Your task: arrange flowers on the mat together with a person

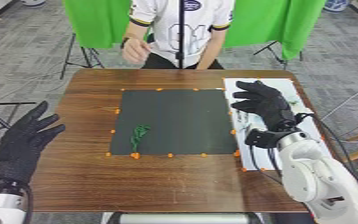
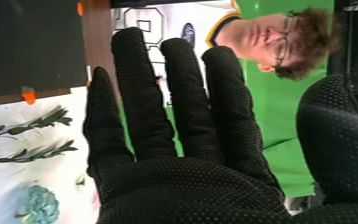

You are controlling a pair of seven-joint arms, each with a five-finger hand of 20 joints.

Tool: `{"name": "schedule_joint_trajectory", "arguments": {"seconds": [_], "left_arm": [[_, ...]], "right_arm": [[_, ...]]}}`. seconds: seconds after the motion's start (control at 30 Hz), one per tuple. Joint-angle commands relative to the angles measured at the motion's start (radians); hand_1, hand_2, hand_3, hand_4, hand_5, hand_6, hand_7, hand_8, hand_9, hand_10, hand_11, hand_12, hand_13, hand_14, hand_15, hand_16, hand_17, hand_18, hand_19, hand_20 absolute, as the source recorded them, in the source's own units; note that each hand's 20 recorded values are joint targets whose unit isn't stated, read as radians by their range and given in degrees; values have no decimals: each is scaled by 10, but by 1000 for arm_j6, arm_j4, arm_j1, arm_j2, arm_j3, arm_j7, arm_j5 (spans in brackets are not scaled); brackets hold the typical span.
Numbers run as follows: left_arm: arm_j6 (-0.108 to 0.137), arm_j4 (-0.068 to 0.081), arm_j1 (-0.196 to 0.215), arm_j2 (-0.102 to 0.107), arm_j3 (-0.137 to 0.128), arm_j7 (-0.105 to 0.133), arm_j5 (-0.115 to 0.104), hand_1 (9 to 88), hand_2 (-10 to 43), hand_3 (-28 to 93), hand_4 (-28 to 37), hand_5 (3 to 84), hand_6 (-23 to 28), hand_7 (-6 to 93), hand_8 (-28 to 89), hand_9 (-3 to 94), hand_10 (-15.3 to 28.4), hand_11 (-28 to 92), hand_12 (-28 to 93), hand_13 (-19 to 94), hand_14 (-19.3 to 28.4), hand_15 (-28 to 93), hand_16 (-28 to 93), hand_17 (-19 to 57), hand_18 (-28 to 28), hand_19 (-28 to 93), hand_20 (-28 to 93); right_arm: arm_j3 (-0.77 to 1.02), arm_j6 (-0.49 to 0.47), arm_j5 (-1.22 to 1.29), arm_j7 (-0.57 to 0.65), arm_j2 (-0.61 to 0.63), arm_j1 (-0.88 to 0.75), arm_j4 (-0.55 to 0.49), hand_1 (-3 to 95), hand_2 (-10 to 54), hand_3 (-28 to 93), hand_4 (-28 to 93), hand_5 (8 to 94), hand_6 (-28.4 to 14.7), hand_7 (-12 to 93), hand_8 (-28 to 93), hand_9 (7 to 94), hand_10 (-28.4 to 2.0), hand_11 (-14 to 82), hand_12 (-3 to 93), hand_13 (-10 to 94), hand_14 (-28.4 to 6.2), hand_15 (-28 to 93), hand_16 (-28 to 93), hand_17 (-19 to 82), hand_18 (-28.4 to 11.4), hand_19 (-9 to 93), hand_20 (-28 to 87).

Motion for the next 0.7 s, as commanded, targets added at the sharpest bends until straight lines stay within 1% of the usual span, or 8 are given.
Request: {"name": "schedule_joint_trajectory", "arguments": {"seconds": [0.03,0.27,0.33,0.37,0.43,0.63,0.67,0.7], "left_arm": [[-1,4,16,-4,2,-1,1,212,73,751,-244,306,47,106,-87,302,152,204,113,211,219,480,-58,-89,169,373,150],[-5,4,16,-5,-1,-1,1,211,73,751,-243,306,47,106,-87,302,153,206,113,211,219,480,-58,-89,169,373,150],[-3,4,16,-5,-1,0,1,211,73,751,-244,306,47,106,-87,302,153,205,113,211,218,480,-59,-90,169,374,150],[-3,4,18,-4,-2,3,0,210,73,752,-243,306,47,106,-87,302,153,205,113,211,218,480,-58,-89,169,374,150],[-2,4,21,-1,-3,9,-3,210,73,752,-244,306,47,106,-87,302,153,205,113,211,218,479,-58,-89,169,373,150],[-8,7,12,-2,-2,2,1,211,74,751,-243,305,46,107,-87,302,153,205,113,211,217,479,-59,-89,169,373,150],[-8,8,13,0,-1,5,0,211,74,750,-243,305,46,107,-87,302,153,205,113,211,217,479,-58,-89,169,373,151],[-11,7,14,-2,-2,2,2,211,74,750,-244,305,46,107,-87,302,153,206,113,211,217,479,-58,-89,169,373,150]], "right_arm": [[21,45,-95,43,12,-20,-25,198,95,758,-244,557,4,159,-136,593,-151,132,126,489,-201,388,107,110,-264,488,142],[66,89,-288,178,17,-75,-75,211,81,760,-240,546,-2,158,-134,583,-154,130,126,501,-203,397,106,155,-267,520,147],[12,133,-375,290,8,-10,-86,216,77,758,-238,542,-4,157,-133,580,-155,128,126,508,-203,401,105,169,-267,538,150],[13,137,-427,324,9,-15,-93,217,75,758,-237,541,-5,157,-133,579,-155,128,126,511,-204,403,104,173,-267,544,149],[25,149,-513,385,24,-42,-112,222,69,754,-233,535,-8,154,-131,578,-159,126,125,521,-205,408,102,199,-263,571,149],[100,169,-559,467,41,-137,-144,236,60,739,-221,535,-18,146,-124,577,-168,122,127,555,-203,435,94,273,-248,690,131],[108,175,-577,487,48,-149,-149,240,57,738,-219,535,-18,145,-123,577,-168,122,128,560,-203,441,93,288,-243,715,119],[119,177,-601,514,49,-163,-157,241,56,735,-211,537,-20,141,-119,577,-168,122,128,562,-203,450,85,298,-238,749,59]]}}
